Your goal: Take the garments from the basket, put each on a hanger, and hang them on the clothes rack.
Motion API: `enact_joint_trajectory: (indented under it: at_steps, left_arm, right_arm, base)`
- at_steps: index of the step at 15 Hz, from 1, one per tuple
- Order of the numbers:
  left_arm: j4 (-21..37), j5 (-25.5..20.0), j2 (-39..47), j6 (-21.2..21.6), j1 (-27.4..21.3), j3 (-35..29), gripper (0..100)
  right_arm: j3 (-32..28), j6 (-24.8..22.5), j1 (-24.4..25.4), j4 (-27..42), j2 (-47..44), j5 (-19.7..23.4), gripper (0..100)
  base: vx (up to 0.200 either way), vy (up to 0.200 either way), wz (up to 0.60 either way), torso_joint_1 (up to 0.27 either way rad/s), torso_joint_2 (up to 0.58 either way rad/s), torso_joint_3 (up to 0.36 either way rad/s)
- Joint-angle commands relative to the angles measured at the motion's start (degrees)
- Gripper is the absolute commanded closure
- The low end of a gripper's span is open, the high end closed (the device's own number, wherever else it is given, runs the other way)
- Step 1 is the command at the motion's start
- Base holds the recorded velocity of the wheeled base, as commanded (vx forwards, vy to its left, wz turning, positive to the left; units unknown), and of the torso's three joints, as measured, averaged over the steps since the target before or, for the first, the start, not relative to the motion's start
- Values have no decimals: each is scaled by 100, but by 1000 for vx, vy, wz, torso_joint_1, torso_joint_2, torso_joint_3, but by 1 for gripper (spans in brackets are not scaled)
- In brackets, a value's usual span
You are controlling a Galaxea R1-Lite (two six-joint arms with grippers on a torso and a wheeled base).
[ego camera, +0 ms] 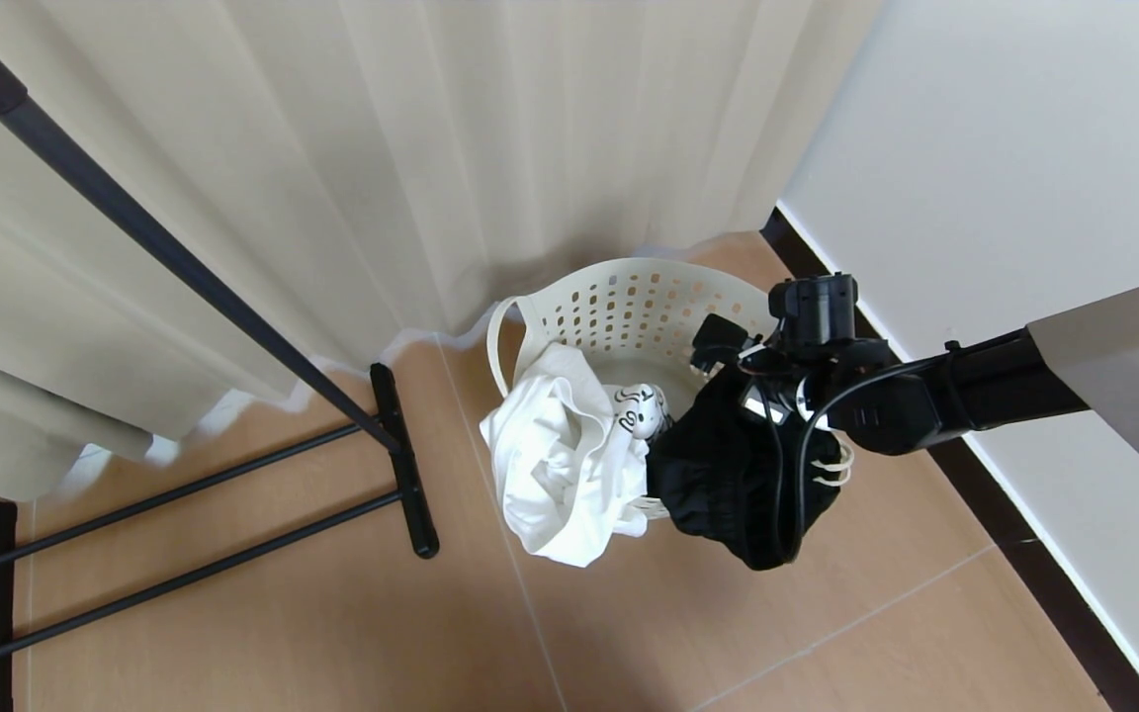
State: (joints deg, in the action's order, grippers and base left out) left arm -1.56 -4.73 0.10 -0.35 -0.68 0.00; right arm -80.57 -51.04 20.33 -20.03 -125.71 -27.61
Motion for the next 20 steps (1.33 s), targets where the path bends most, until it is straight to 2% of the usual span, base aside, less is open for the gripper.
enact_joint_trajectory:
  at_steps: [1, 8, 11, 12, 16, 20]
  left_arm:
    - [-2, -2, -1, 0, -2, 0, 0]
    - [-2, -2, -1, 0, -2, 0, 0]
    - [-2, -2, -1, 0, -2, 0, 0]
    - [-2, -2, -1, 0, -2, 0, 0]
    - [-2, -10, -1, 0, -2, 0, 0]
    - [-2, -10, -1, 0, 7, 0, 0]
  right_arm:
    - [-47, -11, 6, -10, -33, -43, 100]
    - [138, 94, 6, -36, 90, -86, 100]
    - [753, 648, 217, -388, 653, -69, 100]
    - [1052, 1000, 401, -432, 1066, -60, 100]
    - [1887, 1694, 893, -432, 2384, -51, 100]
    - [2836, 1764, 1350, -440, 3949, -25, 100]
  base:
    - [0, 0, 0, 0, 0, 0]
    - [0, 0, 0, 0, 0, 0]
    - [0, 0, 0, 0, 0, 0]
    - [0, 0, 0, 0, 0, 0]
    - [0, 0, 0, 0, 0, 0]
    - [0, 0, 0, 0, 0, 0]
